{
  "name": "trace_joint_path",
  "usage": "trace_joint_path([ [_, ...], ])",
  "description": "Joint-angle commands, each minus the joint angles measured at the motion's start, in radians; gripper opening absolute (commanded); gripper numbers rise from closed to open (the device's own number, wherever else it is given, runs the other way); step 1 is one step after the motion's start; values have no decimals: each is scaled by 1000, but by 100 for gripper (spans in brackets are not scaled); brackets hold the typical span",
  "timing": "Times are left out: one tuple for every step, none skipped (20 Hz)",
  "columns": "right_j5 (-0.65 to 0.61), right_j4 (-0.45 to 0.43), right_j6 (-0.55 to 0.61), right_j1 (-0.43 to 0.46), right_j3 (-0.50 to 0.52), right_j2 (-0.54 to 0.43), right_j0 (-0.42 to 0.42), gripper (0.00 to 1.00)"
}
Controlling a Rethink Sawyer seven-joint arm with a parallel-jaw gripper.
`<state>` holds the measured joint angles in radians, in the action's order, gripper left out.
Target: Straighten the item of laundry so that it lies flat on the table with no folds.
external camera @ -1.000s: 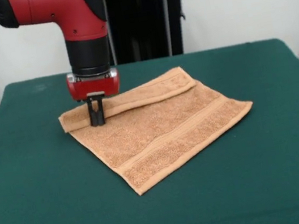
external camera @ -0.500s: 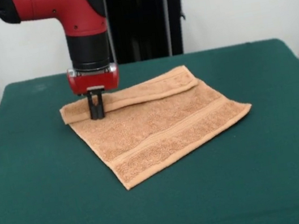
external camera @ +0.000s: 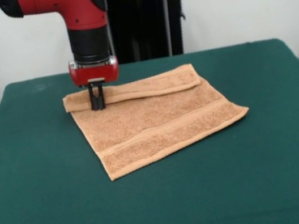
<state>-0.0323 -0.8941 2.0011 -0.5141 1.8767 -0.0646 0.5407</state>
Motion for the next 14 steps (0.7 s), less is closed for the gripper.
trace_joint_path([
  [-27,25,108,96,122,-2,-38,0],
  [-23,28,109,96,122,0,-40,0],
  [-17,27,110,95,120,4,-46,0],
  [-17,29,110,91,121,4,-49,0],
  [-17,31,110,87,122,5,-52,0],
  [-19,33,109,85,123,2,-51,0],
  [-18,33,107,84,121,0,-52,0],
  [-17,35,109,81,121,-1,-55,0],
  [-17,37,110,77,121,-1,-58,0],
  [-22,41,110,71,125,-4,-59,0],
  [-30,47,108,63,130,-10,-55,0],
  [-37,50,105,56,136,-14,-53,0],
  [-44,53,100,49,144,-21,-49,0],
  [-54,57,93,37,152,-31,-43,0],
])
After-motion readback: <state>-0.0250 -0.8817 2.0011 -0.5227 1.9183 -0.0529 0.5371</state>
